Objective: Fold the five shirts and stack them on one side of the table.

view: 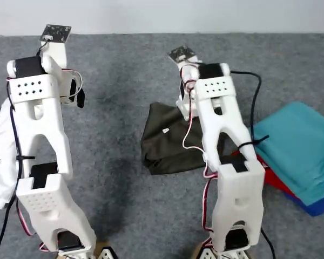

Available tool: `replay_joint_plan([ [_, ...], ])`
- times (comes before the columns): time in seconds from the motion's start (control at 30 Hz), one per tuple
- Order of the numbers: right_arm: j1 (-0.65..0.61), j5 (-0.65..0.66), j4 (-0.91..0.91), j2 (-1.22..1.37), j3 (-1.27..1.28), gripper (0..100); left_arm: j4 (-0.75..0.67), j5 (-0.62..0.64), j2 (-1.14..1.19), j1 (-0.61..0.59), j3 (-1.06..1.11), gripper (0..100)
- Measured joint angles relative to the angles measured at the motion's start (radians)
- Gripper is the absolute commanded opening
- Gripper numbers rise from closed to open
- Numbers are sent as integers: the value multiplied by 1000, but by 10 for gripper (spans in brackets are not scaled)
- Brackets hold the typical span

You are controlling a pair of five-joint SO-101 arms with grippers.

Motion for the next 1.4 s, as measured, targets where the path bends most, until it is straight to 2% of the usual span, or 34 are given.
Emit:
replay_joint_plan([
  [0.33, 2, -2, -95, 74, 0, 6, 0, 0, 0, 0, 0, 167],
  [0.67, 15, 44, -12, 72, -2, 10, 0, 0, 0, 0, 0, 167],
  [0.93, 21, 120, 232, -38, -2, 10, 0, 0, 0, 0, 0, 167],
  [1.1, 118, 167, 259, -81, 3, 10, 0, 0, 0, 0, 0, 167],
  [1.23, 196, 204, 259, -127, 106, 10, 0, 0, 0, 0, 0, 167],
  [1.4, 199, 210, 259, -209, 330, 39, 0, 0, 0, 0, 0, 167],
])
